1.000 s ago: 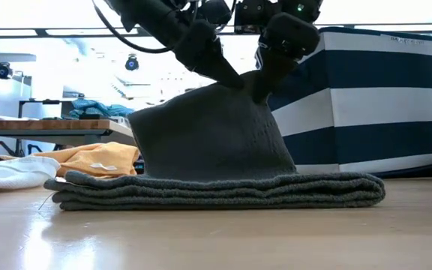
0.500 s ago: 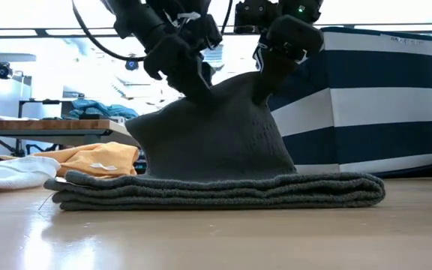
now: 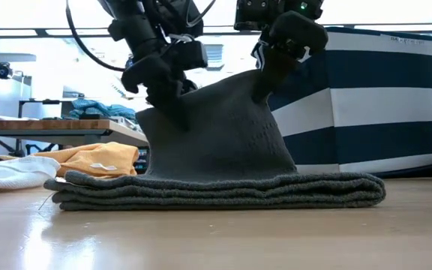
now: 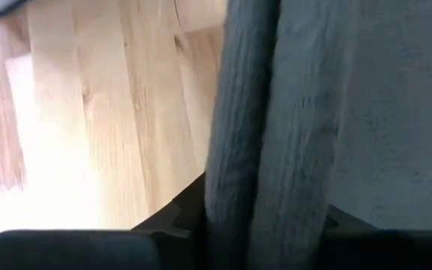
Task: Fold kitchen towel into neat rectangle
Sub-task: Fold the gray towel
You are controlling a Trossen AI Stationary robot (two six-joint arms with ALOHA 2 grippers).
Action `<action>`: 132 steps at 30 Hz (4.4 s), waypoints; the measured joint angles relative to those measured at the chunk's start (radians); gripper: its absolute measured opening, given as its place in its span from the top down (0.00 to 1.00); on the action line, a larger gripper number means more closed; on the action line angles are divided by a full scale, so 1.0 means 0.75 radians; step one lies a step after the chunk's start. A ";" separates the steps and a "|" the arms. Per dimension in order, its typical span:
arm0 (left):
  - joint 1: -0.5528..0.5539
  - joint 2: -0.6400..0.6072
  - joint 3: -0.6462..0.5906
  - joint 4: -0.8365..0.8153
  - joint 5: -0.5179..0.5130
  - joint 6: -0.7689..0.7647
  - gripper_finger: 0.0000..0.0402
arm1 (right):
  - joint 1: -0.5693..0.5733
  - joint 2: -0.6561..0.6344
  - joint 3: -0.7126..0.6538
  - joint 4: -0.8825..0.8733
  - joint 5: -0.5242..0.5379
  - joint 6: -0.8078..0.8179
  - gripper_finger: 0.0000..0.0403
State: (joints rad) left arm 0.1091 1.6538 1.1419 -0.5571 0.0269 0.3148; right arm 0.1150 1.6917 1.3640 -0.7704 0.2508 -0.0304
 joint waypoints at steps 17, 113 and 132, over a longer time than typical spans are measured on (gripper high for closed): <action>0.018 -0.117 0.000 -0.121 0.003 0.022 0.58 | -0.009 -0.001 0.000 0.033 0.012 -0.014 0.99; 0.121 -0.070 -0.008 -0.271 0.146 0.021 0.38 | 0.140 0.035 -0.059 0.023 0.226 -0.616 0.99; 0.101 -0.069 -0.008 -0.243 0.365 0.022 0.33 | 0.196 0.043 -0.058 0.078 0.435 -0.894 0.99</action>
State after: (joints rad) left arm 0.1848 1.6020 1.1362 -0.7391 0.3003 0.3310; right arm 0.2618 1.7237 1.3201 -0.7123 0.5772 -0.7013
